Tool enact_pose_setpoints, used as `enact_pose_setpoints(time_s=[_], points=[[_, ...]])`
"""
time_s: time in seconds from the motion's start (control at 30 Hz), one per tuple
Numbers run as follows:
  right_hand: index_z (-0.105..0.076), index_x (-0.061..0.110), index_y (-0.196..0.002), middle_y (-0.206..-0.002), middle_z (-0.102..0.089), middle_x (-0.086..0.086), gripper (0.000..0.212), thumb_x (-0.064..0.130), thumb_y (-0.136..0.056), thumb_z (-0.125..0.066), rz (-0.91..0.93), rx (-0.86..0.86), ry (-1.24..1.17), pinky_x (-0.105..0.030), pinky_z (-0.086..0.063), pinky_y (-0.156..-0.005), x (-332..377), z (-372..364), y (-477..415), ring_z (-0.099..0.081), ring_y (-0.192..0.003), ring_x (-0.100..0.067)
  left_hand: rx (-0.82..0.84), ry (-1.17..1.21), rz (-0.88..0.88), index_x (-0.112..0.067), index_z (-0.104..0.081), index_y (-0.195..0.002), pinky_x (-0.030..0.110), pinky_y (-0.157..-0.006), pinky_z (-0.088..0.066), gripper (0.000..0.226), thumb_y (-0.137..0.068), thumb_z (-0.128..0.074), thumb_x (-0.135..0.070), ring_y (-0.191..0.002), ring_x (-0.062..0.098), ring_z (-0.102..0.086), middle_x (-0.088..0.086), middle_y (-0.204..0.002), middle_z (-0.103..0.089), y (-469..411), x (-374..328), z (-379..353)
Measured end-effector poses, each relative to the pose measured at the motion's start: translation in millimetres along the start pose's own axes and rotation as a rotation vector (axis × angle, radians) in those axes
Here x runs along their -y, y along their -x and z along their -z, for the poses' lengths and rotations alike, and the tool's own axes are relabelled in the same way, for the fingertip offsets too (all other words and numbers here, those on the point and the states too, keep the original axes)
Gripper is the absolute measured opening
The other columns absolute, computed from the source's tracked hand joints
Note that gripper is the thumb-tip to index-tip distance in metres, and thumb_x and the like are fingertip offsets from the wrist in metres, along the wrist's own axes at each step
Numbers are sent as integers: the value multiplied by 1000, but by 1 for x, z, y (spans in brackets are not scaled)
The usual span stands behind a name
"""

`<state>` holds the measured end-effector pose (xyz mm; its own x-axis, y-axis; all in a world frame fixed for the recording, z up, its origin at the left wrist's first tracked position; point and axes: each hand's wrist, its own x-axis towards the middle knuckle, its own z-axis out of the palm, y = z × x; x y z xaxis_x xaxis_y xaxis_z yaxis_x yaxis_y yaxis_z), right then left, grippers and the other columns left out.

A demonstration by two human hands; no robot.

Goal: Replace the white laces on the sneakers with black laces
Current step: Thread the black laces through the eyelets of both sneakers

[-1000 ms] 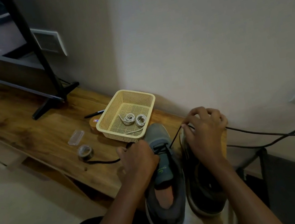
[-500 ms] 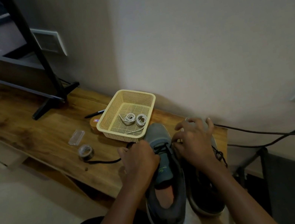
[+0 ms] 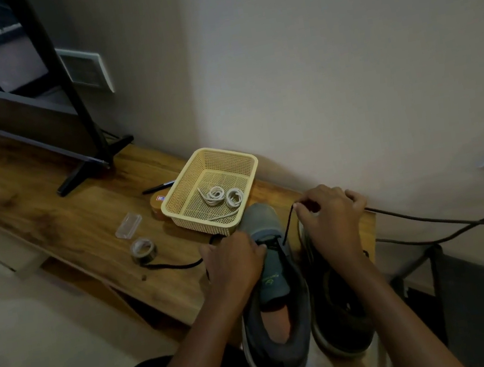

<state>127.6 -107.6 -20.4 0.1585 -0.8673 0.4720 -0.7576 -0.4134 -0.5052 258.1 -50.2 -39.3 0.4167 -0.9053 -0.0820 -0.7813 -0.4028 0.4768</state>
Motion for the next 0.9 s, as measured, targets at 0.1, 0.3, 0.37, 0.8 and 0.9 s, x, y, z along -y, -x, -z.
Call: enact_pose_setpoints(time_s=[0.1, 0.3, 0.37, 0.8, 0.9], points=[[-67, 19, -79, -82, -57, 12, 6, 17, -85, -65, -6, 104, -24, -41, -19, -101, 6, 0, -2, -55, -92, -20, 28, 237, -80, -29, -61, -90, 31, -90, -28, 11, -91, -57, -39, -91, 10, -57, -11, -82, -61, -7, -4, 1], [-65, 18, -81, -85, -59, 11, 7, 16, -87, -63, 34, 109, -22, -40, -18, -101, 11, 0, -2, -52, -96, -19, 36, 77, -170, -34, -70, -99, 34, -80, -19, 18, -86, -63, -43, -105, 13, -53, -11, -98, -69, -6, -13, -4], [-66, 17, -82, -87, -63, 6, 7, 14, -88, -62, 3, 61, -23, -38, -19, -99, 7, 2, -3, -54, -95, -21, 29, 16, -138, -38, -70, -100, 36, -84, -22, 19, -84, -65, -45, -108, 14, -52, -11, -101, -69, -7, -10, -5], [-66, 26, -66, -69, -68, 6, 20, 11, -77, -71, -182, 260, -486, -44, -52, -83, 29, 37, -17, -66, -73, -12, -113, 551, -349, -23, -70, -99, 51, -90, -40, 14, -89, -62, -30, -69, 0, -50, -20, -71, -53, -5, -37, 19], [-71, 16, -70, -67, -68, 5, 13, 4, -77, -72, -188, 204, -647, -22, -51, -69, 41, 64, -21, -64, -67, -4, -216, 695, -456, -21, -70, -95, 59, -82, -44, 17, -86, -60, -32, -68, 3, -50, -17, -76, -58, 0, -46, 35]])
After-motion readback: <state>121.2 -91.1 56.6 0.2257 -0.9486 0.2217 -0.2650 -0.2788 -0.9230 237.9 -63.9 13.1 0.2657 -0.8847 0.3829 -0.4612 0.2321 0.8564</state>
